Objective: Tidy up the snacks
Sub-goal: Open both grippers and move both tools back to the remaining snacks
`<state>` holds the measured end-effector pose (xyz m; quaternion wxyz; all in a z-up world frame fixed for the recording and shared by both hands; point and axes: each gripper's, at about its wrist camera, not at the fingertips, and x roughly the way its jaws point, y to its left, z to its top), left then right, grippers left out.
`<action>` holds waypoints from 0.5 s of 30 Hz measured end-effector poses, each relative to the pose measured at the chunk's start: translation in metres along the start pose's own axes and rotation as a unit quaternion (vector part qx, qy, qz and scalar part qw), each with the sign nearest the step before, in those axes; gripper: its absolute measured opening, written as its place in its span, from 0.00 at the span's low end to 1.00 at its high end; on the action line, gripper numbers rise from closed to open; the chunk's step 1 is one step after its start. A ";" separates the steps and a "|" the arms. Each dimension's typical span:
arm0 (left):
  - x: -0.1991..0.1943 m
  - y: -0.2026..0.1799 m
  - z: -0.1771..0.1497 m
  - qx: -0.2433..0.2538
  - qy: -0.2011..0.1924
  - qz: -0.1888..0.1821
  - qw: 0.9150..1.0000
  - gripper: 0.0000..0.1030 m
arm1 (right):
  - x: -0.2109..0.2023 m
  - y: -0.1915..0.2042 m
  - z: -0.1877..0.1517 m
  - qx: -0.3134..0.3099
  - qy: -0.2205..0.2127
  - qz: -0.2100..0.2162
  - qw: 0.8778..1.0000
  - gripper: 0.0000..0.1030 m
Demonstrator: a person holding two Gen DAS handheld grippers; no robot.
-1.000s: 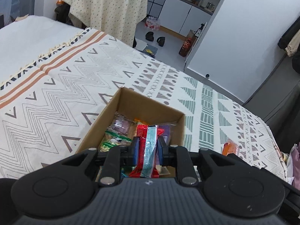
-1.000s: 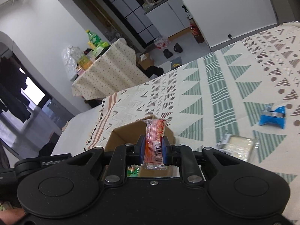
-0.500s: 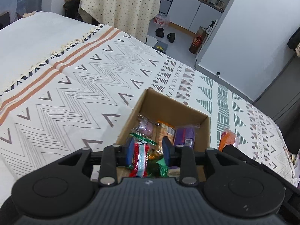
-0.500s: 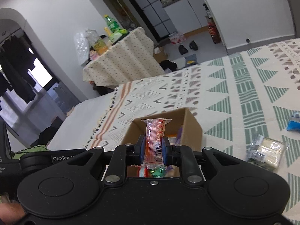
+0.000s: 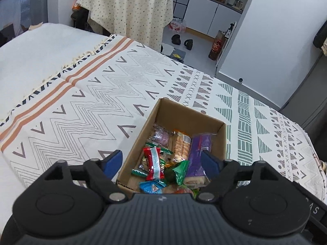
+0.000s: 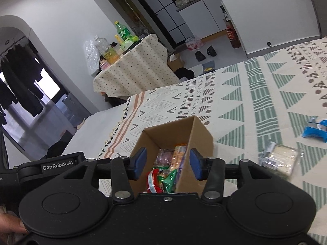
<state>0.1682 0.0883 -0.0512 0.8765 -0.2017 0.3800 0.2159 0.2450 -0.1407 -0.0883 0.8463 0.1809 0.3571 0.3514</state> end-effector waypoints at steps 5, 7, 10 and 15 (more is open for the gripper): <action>-0.006 -0.012 -0.006 0.010 0.001 -0.004 1.000 0.84 | -0.016 -0.010 0.003 0.003 -0.012 -0.004 1.000 0.51; -0.008 -0.018 -0.008 0.015 0.000 -0.004 1.000 0.84 | -0.024 -0.015 0.004 0.006 -0.016 -0.006 1.000 0.52; -0.012 -0.030 -0.012 0.032 -0.004 0.005 0.999 0.88 | -0.035 -0.024 0.005 0.007 -0.018 -0.011 1.000 0.57; -0.019 -0.048 -0.018 0.039 -0.002 -0.009 0.999 0.91 | -0.055 -0.045 0.008 0.020 -0.024 -0.032 0.999 0.63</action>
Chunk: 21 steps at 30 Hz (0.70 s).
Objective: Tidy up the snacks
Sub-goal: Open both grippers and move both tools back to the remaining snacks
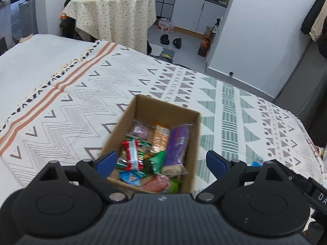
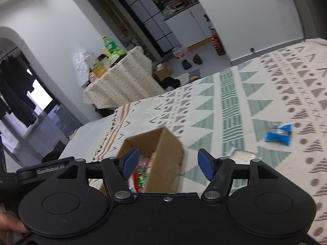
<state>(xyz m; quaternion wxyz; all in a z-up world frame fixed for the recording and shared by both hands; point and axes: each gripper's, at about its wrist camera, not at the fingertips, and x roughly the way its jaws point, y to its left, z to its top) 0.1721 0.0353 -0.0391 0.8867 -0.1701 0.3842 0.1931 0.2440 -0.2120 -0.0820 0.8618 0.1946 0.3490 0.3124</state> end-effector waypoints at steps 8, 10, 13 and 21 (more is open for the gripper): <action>-0.006 -0.027 -0.009 0.013 0.001 -0.014 1.000 0.92 | -0.024 -0.028 0.006 0.015 -0.008 -0.017 1.000 0.72; -0.005 -0.034 -0.012 0.013 0.004 -0.022 1.000 0.92 | -0.028 -0.034 0.008 0.019 -0.010 -0.022 1.000 0.72; -0.003 -0.047 -0.018 0.024 0.005 -0.031 0.999 0.92 | -0.035 -0.044 0.011 0.038 -0.012 -0.015 0.999 0.73; 0.011 -0.071 -0.030 0.033 0.023 -0.064 0.997 0.92 | -0.047 -0.073 0.010 0.048 -0.011 -0.062 0.997 0.77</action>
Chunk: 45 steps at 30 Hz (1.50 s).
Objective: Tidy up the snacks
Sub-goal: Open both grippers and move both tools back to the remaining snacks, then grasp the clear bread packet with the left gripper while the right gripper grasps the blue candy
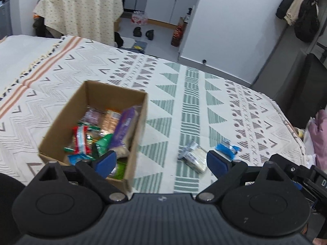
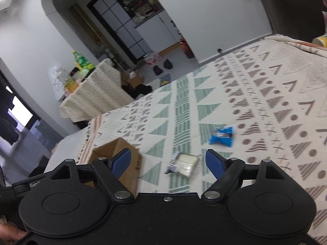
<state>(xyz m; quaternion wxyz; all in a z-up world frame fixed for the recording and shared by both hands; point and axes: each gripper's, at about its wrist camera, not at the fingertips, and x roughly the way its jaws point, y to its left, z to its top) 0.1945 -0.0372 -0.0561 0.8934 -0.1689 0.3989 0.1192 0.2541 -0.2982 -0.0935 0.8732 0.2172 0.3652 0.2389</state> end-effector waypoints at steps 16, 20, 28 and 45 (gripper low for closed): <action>0.058 -0.028 -0.013 -0.022 0.042 -0.046 0.998 0.90 | 0.025 -0.040 0.005 0.042 0.012 -0.052 0.998 0.77; 0.079 -0.035 -0.017 -0.035 0.063 -0.046 0.996 0.89 | 0.034 -0.049 0.005 0.051 0.019 -0.065 0.996 0.76; 0.116 -0.049 -0.025 -0.051 0.096 -0.053 0.993 0.69 | 0.044 -0.065 0.010 0.071 0.019 -0.074 0.995 0.73; 0.187 -0.069 -0.017 -0.077 0.126 -0.033 0.989 0.65 | 0.094 -0.090 0.018 0.075 0.061 -0.083 0.992 0.69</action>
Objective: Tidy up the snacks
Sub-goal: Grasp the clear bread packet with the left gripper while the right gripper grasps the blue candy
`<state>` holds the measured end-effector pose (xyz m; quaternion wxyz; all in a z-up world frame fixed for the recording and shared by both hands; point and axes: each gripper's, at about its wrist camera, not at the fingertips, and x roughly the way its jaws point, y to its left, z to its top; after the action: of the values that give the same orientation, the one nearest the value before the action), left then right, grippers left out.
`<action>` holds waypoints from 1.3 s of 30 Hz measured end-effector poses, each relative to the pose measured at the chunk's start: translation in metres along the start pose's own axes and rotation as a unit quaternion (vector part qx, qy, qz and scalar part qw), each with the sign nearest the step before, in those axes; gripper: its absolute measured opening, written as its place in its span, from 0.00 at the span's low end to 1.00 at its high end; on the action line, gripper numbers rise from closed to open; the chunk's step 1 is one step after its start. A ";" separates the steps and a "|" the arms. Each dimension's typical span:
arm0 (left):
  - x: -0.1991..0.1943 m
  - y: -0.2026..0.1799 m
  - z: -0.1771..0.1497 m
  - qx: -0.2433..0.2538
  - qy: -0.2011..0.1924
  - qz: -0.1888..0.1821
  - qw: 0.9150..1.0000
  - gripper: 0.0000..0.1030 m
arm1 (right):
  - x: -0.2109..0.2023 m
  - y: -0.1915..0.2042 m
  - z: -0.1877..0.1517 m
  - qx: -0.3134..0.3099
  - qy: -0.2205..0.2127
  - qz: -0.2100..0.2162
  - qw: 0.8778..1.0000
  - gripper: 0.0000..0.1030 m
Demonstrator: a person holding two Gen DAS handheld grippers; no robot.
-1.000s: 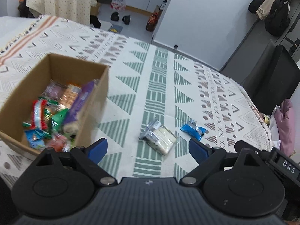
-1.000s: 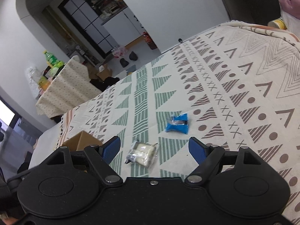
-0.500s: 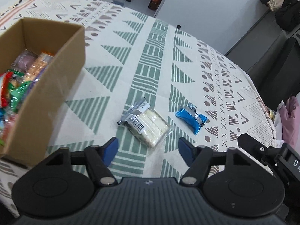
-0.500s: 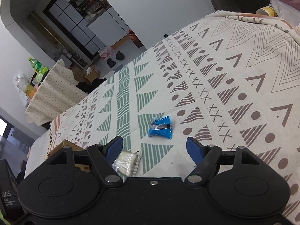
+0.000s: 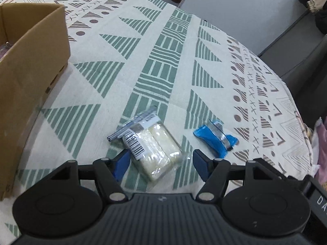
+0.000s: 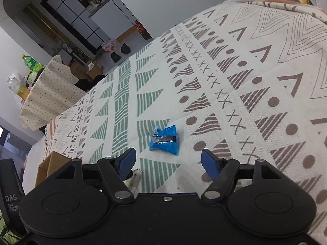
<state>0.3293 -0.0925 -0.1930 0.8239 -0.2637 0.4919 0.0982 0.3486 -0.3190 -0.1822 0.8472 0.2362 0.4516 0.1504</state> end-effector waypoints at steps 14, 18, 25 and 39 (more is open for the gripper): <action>0.032 -0.019 0.023 0.065 -0.005 0.077 0.995 0.62 | 0.043 -0.001 0.007 -0.010 0.022 -0.001 1.000 0.68; 0.031 -0.015 0.021 0.071 -0.011 0.094 0.993 0.50 | 0.050 0.006 0.007 -0.025 0.020 -0.004 0.999 0.68; 0.028 -0.008 0.021 0.085 -0.027 0.091 0.992 0.45 | 0.055 0.011 0.008 -0.030 0.014 -0.001 0.999 0.68; -0.004 0.007 0.020 0.067 -0.040 0.080 0.994 0.43 | 0.063 0.022 0.007 -0.047 0.003 -0.026 0.999 0.29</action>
<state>0.3399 -0.0752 -0.1846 0.8481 -0.1634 0.4839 0.1409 0.3880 -0.2731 -0.2108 0.8596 0.1843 0.4523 0.1501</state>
